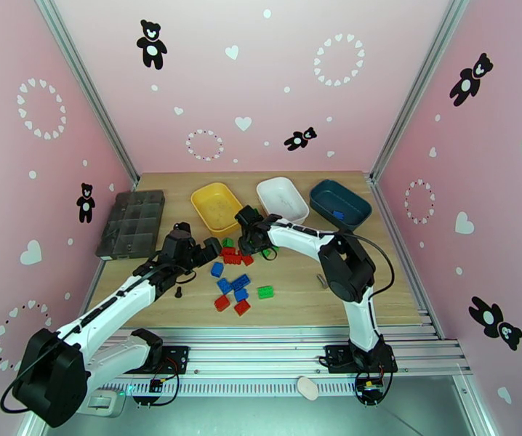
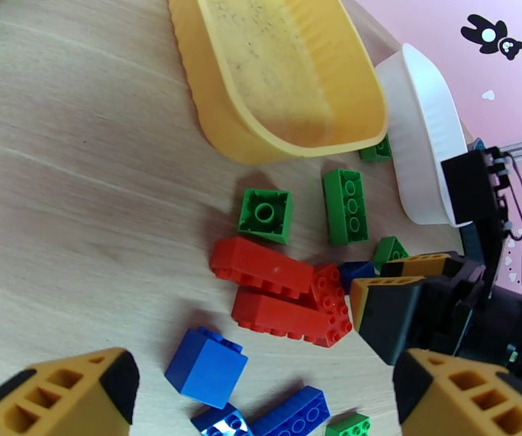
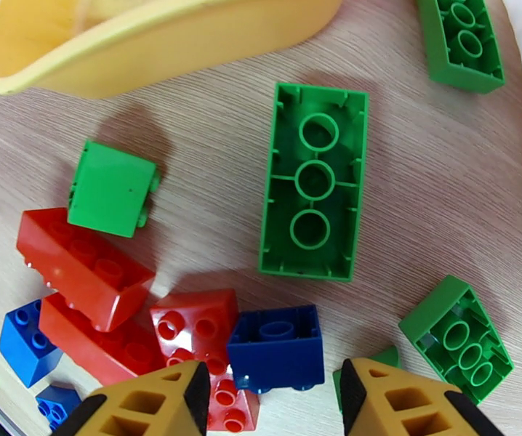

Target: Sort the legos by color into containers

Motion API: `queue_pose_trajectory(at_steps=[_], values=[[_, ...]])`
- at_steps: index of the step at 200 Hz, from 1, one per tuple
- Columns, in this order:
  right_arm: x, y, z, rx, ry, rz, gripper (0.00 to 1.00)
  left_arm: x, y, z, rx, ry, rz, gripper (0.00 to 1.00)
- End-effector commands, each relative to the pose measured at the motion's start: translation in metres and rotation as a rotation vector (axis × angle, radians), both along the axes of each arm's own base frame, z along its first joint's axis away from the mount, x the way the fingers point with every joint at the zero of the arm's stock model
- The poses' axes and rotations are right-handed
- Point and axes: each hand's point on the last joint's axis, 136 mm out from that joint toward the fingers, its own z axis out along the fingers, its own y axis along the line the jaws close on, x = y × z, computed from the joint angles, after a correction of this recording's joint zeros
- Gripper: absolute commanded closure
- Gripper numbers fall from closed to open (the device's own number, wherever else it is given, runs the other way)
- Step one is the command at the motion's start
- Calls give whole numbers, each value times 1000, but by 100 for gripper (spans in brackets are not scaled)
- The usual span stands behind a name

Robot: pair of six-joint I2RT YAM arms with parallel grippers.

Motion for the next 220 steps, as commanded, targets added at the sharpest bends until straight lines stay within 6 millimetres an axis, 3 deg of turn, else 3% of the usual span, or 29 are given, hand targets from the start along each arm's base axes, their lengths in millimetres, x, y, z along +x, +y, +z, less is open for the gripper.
queue_pose_trajectory(at_steps=[1,103,138,183,220], values=[[4,2,-6,3,23,-4,50,-2,-3,-6,-22,17,-10,1],[8,1,-16,-3,38,-13,54,-1,-6,-8,-35,20,-15,2],[9,1,-12,-1,30,-15,63,1,-8,-7,-37,16,-25,2],[13,-6,24,25,-29,-31,69,14,-30,5,-68,-2,-103,2],[20,-42,63,68,-85,-98,70,33,-71,25,-116,-40,-195,2]])
